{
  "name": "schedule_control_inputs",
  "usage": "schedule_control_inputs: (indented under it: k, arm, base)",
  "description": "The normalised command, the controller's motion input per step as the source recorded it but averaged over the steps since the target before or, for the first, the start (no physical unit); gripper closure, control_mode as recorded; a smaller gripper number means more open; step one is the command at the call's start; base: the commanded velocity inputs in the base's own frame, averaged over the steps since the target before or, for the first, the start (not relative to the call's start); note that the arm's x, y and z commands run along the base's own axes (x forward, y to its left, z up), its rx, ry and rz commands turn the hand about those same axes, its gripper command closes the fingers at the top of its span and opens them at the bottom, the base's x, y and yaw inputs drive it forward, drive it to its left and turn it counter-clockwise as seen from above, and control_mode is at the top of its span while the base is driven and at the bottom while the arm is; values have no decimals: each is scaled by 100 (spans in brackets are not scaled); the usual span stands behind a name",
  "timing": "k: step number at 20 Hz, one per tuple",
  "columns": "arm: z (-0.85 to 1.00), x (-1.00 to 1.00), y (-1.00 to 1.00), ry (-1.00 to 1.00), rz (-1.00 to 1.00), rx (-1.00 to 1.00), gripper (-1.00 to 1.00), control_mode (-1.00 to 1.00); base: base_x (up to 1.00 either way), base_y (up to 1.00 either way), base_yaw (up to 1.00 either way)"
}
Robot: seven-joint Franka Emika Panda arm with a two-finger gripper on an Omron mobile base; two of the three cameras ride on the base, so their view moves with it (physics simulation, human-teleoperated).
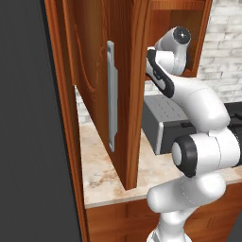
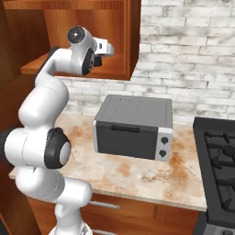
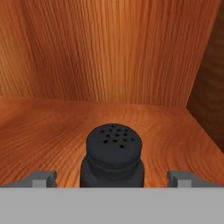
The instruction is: Retrieve the shaker from the cabinet and place it next the steak on a plate on the dining table.
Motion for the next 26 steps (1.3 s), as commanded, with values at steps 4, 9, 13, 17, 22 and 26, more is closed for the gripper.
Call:
schedule_control_inputs:
  k: [4, 9, 13, 17, 22, 26]
  arm:
    - [-1, 18, 0, 0, 0, 0, -100, -100]
    - [-1, 6, 0, 1, 0, 0, 100, -100]
    - [0, 0, 0, 0, 0, 0, 100, -100]
    - [-1, -6, 0, 0, 0, 0, 100, -100]
    - [0, -95, 25, -28, 5, -6, 100, -100]
    - [59, -100, 0, -32, 1, -1, 100, -100]
  base:
    - [0, 0, 0]
    - [0, 0, 0]
    - [0, 0, 0]
    - [0, 0, 0]
    - [0, 0, 0]
    - [0, 0, 0]
